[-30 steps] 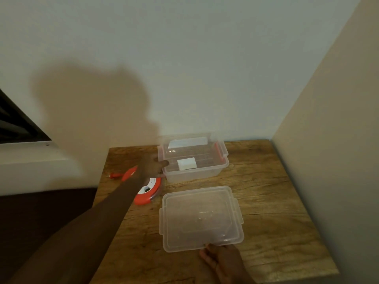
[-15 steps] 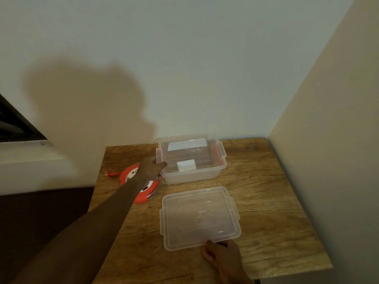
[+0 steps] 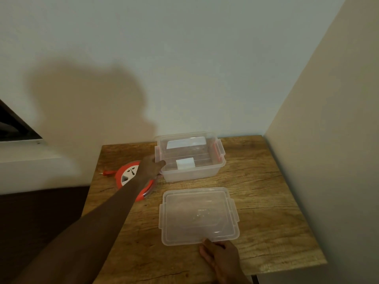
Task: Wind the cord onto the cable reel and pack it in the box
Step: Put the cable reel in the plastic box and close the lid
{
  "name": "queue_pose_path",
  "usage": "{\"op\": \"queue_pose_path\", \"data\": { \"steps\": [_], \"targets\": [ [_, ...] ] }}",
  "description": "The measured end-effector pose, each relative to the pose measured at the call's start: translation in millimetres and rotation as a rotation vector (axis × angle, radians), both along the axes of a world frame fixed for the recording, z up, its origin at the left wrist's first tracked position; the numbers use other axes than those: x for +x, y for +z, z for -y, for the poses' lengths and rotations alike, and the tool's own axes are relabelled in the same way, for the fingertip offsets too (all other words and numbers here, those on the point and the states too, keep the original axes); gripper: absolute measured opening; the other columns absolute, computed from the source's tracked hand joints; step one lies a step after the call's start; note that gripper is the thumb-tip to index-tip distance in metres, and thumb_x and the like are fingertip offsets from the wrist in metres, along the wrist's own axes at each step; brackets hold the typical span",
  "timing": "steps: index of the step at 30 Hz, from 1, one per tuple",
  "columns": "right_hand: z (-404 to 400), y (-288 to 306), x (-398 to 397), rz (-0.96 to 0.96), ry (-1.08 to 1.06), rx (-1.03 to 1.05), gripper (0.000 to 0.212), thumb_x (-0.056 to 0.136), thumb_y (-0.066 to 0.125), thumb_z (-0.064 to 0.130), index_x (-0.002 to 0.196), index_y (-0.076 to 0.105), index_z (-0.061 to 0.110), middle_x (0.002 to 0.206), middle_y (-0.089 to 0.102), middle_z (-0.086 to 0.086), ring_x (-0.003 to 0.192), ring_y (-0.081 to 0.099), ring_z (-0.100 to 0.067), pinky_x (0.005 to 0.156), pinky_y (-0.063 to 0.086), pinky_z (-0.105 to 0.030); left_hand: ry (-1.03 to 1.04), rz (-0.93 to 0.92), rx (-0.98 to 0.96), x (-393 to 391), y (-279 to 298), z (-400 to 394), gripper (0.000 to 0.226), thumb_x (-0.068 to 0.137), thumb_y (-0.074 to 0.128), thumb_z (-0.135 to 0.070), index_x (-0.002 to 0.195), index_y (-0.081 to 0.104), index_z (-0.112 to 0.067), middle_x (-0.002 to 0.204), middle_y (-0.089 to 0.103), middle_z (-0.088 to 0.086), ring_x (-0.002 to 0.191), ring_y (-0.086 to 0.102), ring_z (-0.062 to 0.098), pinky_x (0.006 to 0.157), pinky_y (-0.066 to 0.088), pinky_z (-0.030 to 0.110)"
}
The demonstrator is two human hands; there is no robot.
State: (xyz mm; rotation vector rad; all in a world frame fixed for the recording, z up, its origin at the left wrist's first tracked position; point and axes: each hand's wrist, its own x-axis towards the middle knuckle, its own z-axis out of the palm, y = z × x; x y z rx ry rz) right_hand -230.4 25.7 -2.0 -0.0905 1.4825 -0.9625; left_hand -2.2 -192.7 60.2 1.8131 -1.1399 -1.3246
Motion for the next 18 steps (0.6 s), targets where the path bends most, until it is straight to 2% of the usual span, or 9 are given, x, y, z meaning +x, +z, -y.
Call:
{"op": "queue_pose_path", "data": {
  "steps": [3, 5, 6, 9, 10, 13, 14, 16, 18],
  "targets": [
    [-1, -2, -2, -0.085, 0.069, -0.008, 0.024, 0.071, 0.08, -0.005, 0.091, 0.067, -0.01, 0.079, 0.071, -0.025, 0.07, 0.07, -0.035, 0.065, 0.06, -0.045, -0.006, 0.027, -0.006, 0, -1, -2, 0.039, 0.098, 0.066, -0.01, 0.136, 0.06, -0.006, 0.131, 0.068, 0.019, 0.106, 0.071, 0.037, 0.081, 0.063, 0.045],
    [0, -3, -4, -0.133, 0.12, -0.013, 0.025, 0.071, 0.083, 0.001, 0.089, 0.068, -0.009, 0.076, 0.071, -0.024, 0.066, 0.07, -0.034, 0.061, 0.06, -0.041, -0.003, 0.042, -0.024, 0, -3, -5, 0.038, 0.099, 0.066, -0.018, 0.135, 0.061, -0.007, 0.125, 0.07, 0.014, 0.098, 0.071, 0.032, 0.083, 0.063, 0.047],
    [0, -4, -4, -0.166, 0.143, -0.014, 0.026, 0.071, 0.084, 0.006, 0.088, 0.069, -0.007, 0.075, 0.072, -0.023, 0.065, 0.07, -0.033, 0.058, 0.059, -0.038, 0.005, 0.064, -0.038, 1, -3, -7, 0.04, 0.098, 0.068, -0.026, 0.134, 0.061, -0.008, 0.123, 0.071, 0.012, 0.098, 0.072, 0.032, 0.086, 0.063, 0.049],
    [1, -4, -9, -0.262, 0.187, -0.006, 0.03, 0.07, 0.086, 0.017, 0.084, 0.07, -0.004, 0.072, 0.073, -0.018, 0.066, 0.072, -0.033, 0.06, 0.06, -0.039, 0.056, 0.124, -0.096, 7, -13, -11, 0.07, 0.087, 0.064, -0.06, 0.137, 0.058, -0.013, 0.126, 0.072, 0.011, 0.107, 0.071, 0.035, 0.093, 0.059, 0.057],
    [0, -2, -10, -0.281, 0.204, -0.006, 0.03, 0.071, 0.086, 0.018, 0.082, 0.069, -0.003, 0.07, 0.072, -0.017, 0.065, 0.072, -0.033, 0.059, 0.06, -0.039, 0.08, 0.117, -0.119, 6, -10, -15, 0.069, 0.089, 0.062, -0.06, 0.139, 0.056, -0.013, 0.128, 0.071, 0.01, 0.111, 0.07, 0.036, 0.096, 0.057, 0.055],
    [-2, 6, -13, -0.28, 0.33, -0.019, 0.027, 0.073, 0.084, 0.017, 0.084, 0.069, -0.002, 0.07, 0.071, -0.02, 0.06, 0.07, -0.034, 0.053, 0.055, -0.033, 0.156, 0.155, -0.175, 5, 1, -28, 0.055, 0.103, 0.056, -0.037, 0.151, 0.046, -0.011, 0.143, 0.062, 0.01, 0.131, 0.059, 0.034, 0.102, 0.049, 0.042],
    [-3, 10, -12, -0.264, 0.375, -0.021, 0.02, 0.073, 0.082, 0.012, 0.083, 0.071, -0.001, 0.07, 0.07, -0.023, 0.059, 0.068, -0.033, 0.052, 0.054, -0.032, 0.182, 0.177, -0.184, 8, 3, -32, 0.056, 0.103, 0.056, -0.038, 0.152, 0.045, -0.012, 0.146, 0.06, 0.011, 0.133, 0.057, 0.035, 0.105, 0.049, 0.045],
    [-3, 20, -7, -0.247, 0.53, -0.046, 0.005, 0.07, 0.073, 0.0, 0.075, 0.075, 0.002, 0.069, 0.068, -0.024, 0.06, 0.068, -0.03, 0.054, 0.053, -0.03, 0.232, 0.197, -0.217, 20, 3, -39, 0.057, 0.102, 0.059, -0.042, 0.149, 0.047, -0.013, 0.144, 0.061, 0.011, 0.128, 0.06, 0.035, 0.098, 0.055, 0.042],
    [1, 25, 3, -0.252, 0.662, -0.083, 0.021, 0.059, 0.068, 0.003, 0.077, 0.076, 0.008, 0.066, 0.068, -0.019, 0.063, 0.068, -0.028, 0.058, 0.054, -0.03, 0.265, 0.225, -0.232, 36, 3, -44, 0.054, 0.102, 0.06, -0.039, 0.145, 0.052, -0.008, 0.137, 0.065, 0.011, 0.125, 0.062, 0.031, 0.093, 0.053, 0.035]
  ]
}}
